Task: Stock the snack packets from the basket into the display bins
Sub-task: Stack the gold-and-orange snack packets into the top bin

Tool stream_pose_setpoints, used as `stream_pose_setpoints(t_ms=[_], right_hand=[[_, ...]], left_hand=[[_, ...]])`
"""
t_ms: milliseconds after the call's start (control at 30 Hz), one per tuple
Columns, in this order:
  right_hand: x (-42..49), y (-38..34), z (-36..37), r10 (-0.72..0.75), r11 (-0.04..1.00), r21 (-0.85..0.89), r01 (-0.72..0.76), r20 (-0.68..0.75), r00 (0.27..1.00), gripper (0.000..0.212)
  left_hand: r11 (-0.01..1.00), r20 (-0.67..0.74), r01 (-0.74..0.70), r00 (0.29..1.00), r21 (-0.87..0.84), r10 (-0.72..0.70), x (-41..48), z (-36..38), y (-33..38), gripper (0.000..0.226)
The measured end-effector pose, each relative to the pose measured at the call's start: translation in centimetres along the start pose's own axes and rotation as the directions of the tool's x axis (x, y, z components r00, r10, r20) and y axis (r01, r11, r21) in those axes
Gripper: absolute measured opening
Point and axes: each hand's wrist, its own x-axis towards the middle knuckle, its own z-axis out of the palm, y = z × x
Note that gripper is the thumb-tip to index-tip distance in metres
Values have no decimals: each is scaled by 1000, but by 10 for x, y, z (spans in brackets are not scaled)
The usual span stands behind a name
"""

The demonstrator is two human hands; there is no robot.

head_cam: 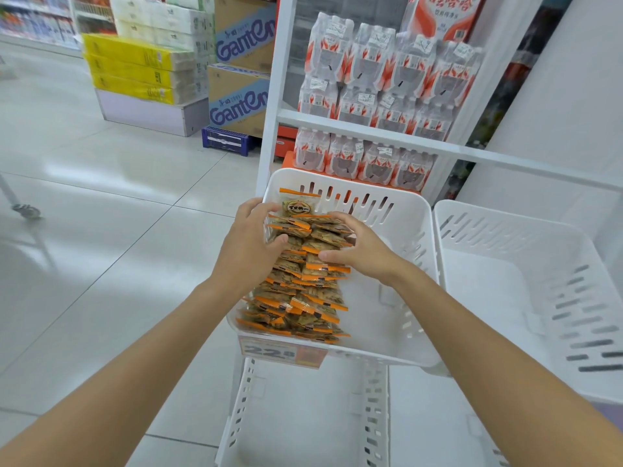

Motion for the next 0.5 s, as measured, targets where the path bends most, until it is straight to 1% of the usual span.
stream_pose_setpoints(t_ms=[67, 100, 267, 400, 500], right_hand=[[0, 1, -4, 0, 999, 45, 0, 10, 1000, 70], [-1, 1, -7, 4, 999, 54, -5, 17, 1000, 69], [-1, -6, -4, 122, 975, 177, -133, 70, 990, 84], [5, -7, 3, 132, 953, 268, -140, 48, 990, 84], [5, -2, 4, 158, 908, 383, -168, 58, 986, 94]], left_hand=[[1000, -4, 4, 1000, -6, -4, 0, -1, -1, 49], [1000, -5, 5, 1000, -8, -5, 0, -1, -1, 48], [1000, -7, -4, 1000, -7, 4, 0, 1, -1, 48], [1000, -10, 10, 1000, -23, -10, 0, 0, -3, 47], [1000, -11, 5, 1000, -23, -6, 0, 2, -3, 47]])
